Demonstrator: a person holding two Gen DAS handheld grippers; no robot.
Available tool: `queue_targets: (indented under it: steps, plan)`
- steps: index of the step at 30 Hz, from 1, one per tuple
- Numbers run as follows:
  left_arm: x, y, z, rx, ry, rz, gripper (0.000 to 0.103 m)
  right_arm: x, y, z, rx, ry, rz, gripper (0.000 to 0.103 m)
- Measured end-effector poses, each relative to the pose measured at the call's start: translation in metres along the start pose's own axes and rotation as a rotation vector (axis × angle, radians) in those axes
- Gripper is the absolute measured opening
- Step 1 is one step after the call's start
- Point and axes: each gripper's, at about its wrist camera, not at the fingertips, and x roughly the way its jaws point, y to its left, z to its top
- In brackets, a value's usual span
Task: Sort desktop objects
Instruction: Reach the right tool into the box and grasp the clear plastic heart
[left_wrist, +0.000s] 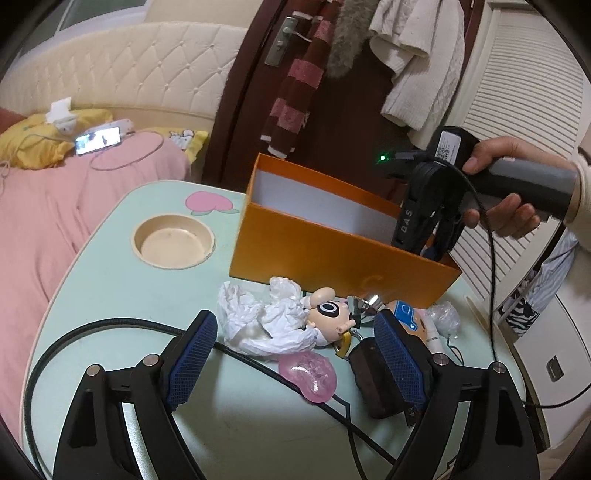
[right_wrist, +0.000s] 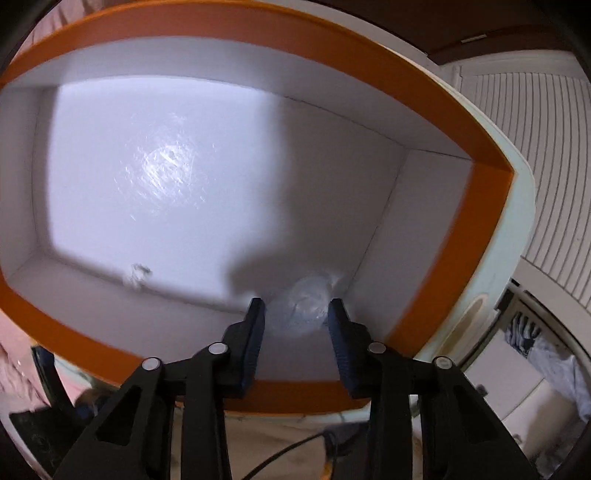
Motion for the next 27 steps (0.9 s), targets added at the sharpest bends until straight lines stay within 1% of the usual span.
queue_targets:
  steps: [2,6,9,11,15,16,18,19,22,24,27]
  plan:
    - [0.001,0.0,-0.001,0.001,0.005,0.002,0.086,0.0,-0.001,0.001,0.007,-0.01,0.034,0.026]
    - [0.003,0.0,-0.001,0.003,0.004,0.005,0.087,-0.01,-0.004,-0.001,0.016,-0.044,0.28,0.025]
    - [0.003,-0.001,-0.001,0.006,0.007,0.007,0.087,-0.03,-0.004,-0.004,-0.006,-0.184,0.266,0.025]
    - [0.003,-0.001,-0.001,0.009,0.006,0.008,0.087,-0.04,-0.004,-0.005,-0.033,-0.233,0.25,0.025]
    - [0.004,0.0,-0.002,0.009,0.004,0.009,0.087,-0.042,-0.008,-0.006,-0.056,-0.217,0.284,0.025]
    - [0.004,0.0,-0.002,0.008,0.005,0.01,0.087,-0.042,-0.007,-0.007,-0.067,-0.217,0.277,0.025]
    - [0.004,0.0,-0.003,0.009,0.005,0.008,0.087,-0.042,-0.007,-0.008,-0.061,-0.215,0.292,0.028]
    - [0.003,0.001,-0.003,0.01,0.006,0.007,0.087,-0.035,-0.009,-0.012,-0.055,-0.213,0.312,0.028]
    - [0.002,0.002,-0.005,0.012,0.006,0.004,0.087,-0.031,-0.005,-0.013,-0.069,-0.202,0.342,0.032]
    - [0.002,0.003,-0.006,0.014,0.007,0.002,0.087,-0.03,0.004,-0.013,-0.079,-0.191,0.323,0.04]
    - [0.001,0.004,-0.008,0.016,0.008,-0.001,0.087,-0.029,0.009,-0.009,-0.06,-0.185,0.275,0.041]
